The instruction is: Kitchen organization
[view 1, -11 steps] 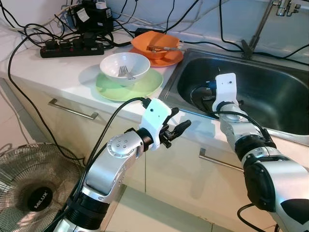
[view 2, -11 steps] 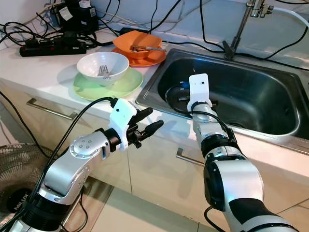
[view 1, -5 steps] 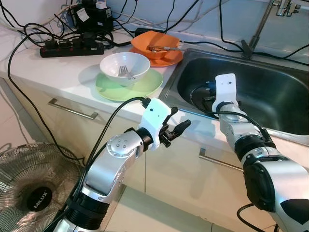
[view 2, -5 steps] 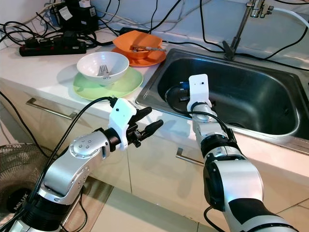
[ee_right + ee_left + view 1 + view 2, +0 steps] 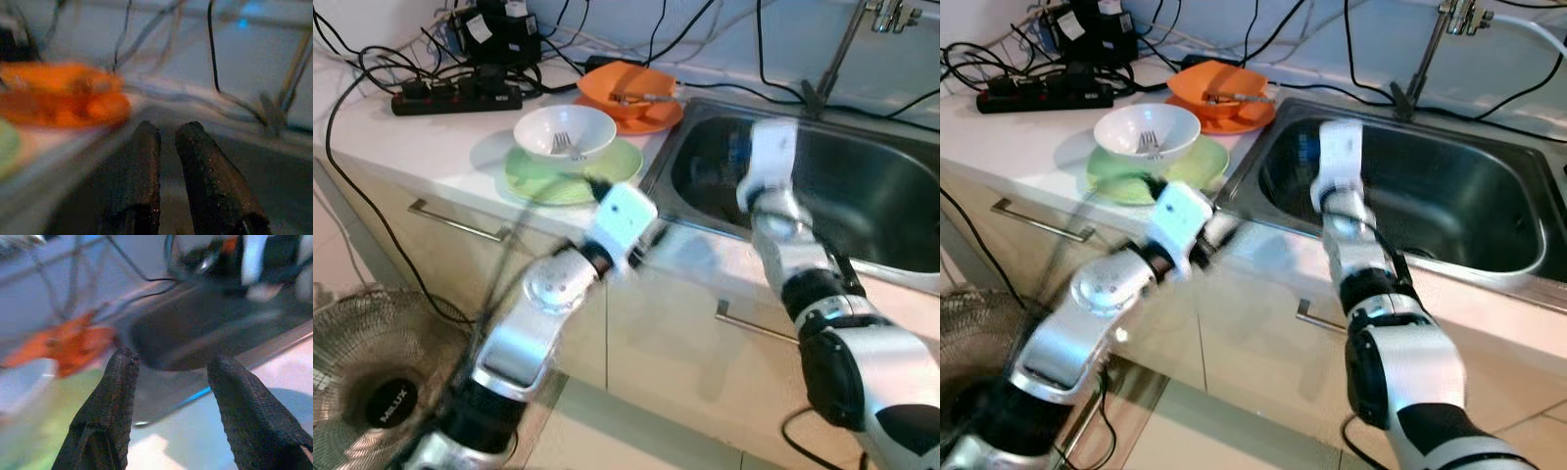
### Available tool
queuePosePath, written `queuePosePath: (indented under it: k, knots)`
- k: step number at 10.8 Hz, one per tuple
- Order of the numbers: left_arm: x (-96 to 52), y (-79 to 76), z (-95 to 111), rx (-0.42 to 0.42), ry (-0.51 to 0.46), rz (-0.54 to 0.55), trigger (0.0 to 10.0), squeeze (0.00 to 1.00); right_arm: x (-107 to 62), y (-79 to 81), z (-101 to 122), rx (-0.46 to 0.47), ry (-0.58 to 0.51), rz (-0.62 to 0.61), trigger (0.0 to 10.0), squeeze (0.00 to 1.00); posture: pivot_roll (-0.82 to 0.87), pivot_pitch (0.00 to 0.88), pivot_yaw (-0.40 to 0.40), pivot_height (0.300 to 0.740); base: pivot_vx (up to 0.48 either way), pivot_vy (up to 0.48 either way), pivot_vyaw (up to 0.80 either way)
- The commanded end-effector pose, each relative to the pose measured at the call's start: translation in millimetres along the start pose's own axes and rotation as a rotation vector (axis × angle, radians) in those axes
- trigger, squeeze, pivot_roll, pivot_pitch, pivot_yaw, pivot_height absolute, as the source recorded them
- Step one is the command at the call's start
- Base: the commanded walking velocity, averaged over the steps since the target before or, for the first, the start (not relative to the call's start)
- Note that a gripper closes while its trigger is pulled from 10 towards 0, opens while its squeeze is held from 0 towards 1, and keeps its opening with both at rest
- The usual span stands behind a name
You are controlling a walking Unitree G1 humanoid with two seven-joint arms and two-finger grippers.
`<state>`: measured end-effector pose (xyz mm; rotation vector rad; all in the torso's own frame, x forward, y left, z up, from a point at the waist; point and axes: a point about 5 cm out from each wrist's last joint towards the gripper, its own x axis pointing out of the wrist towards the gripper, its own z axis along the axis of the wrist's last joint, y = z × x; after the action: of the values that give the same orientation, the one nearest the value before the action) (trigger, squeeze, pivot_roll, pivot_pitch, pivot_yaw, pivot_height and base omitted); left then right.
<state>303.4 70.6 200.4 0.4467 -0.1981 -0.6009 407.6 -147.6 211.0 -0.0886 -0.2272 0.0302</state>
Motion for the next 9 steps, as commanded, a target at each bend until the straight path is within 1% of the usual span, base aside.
queuePosePath:
  k: [1,2,3,4,5,6,7,9]
  knots:
    - [3.7,1.8,2.8,0.085,-0.014,0.035,10.0,0.0,-1.0,0.9,8.8,0.033,-0.073,0.011,10.0,0.0,0.15,0.069,-0.035,0.74,0.0,0.0,0.0]
    - [4.6,6.4,3.3,0.176,-0.015,0.084,10.0,0.0,-5.2,3.7,8.5,0.048,-0.101,0.032,10.0,0.0,0.15,0.071,-0.036,0.74,0.0,0.0,0.0]
    - [4.8,14.0,5.1,0.295,-0.016,0.129,10.0,0.0,-12.4,6.8,0.3,0.068,-0.096,0.045,10.0,0.0,0.14,0.073,-0.033,0.74,0.0,0.0,0.0]
    - [4.2,23.3,7.1,0.395,-0.009,0.173,10.0,0.0,-22.6,13.0,-16.8,0.077,-0.055,0.076,10.0,0.0,0.14,0.072,-0.036,0.74,0.0,0.0,0.0]
    - [3.3,33.8,7.3,0.497,0.005,0.193,10.0,0.0,-32.5,17.1,-30.0,0.096,-0.018,0.082,10.0,0.0,0.15,0.071,-0.038,0.74,0.0,0.0,0.0]
    - [2.3,38.6,6.0,0.523,0.017,0.204,10.0,0.0,-35.9,18.4,-33.1,0.109,-0.01,0.078,10.0,0.0,0.14,0.073,-0.038,0.74,0.0,0.0,0.0]
    - [-0.9,44.5,0.1,0.576,0.054,0.214,10.0,0.0,-40.7,20.8,-37.7,0.122,0.006,0.072,10.0,0.0,0.14,0.069,-0.033,0.74,0.0,0.0,0.0]
    - [-2.3,52.2,-8.6,0.651,0.119,0.224,10.0,0.0,-42.9,22.9,-38.9,0.137,0.014,0.065,10.0,0.0,0.14,0.06,-0.034,0.74,0.0,0.0,0.0]
